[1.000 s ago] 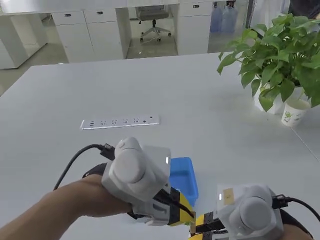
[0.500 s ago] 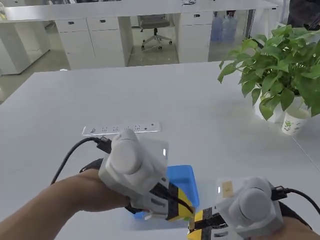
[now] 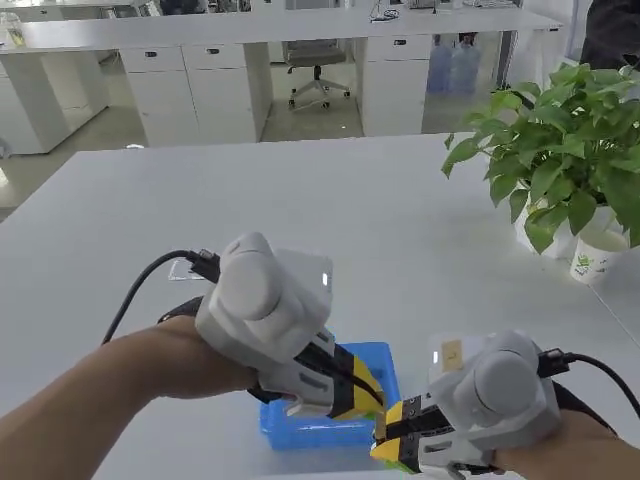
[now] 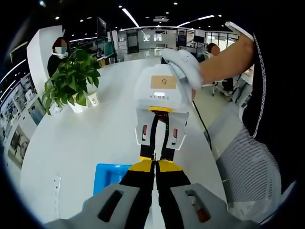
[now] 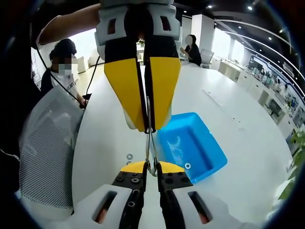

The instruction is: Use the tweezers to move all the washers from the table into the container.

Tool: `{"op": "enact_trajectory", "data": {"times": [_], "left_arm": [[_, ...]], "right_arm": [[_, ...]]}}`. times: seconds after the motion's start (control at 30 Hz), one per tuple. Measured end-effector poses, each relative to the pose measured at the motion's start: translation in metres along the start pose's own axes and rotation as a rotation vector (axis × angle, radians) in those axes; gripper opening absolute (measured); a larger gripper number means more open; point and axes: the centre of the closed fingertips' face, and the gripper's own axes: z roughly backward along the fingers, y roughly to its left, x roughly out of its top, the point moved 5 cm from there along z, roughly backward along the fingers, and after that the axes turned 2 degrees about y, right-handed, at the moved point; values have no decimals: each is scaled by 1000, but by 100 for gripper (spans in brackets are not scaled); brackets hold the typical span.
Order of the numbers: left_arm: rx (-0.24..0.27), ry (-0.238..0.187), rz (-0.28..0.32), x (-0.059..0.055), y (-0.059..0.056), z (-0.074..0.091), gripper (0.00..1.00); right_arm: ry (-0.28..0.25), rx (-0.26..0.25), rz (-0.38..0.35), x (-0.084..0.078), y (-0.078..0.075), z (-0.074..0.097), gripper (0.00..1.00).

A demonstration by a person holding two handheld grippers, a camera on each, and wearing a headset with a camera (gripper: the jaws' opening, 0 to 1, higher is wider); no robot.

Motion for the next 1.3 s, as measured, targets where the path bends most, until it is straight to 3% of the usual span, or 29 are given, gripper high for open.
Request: {"op": "enact_trajectory", "data": {"times": [0.83, 1.3], "left_arm": [[45, 17, -4, -10, 48, 10, 4], [54, 25, -4, -26, 65, -3, 4]], "right_arm": [[-48, -11, 9, 15, -50, -18, 11], [-48, -15, 2, 4, -67, -36, 11]]}}
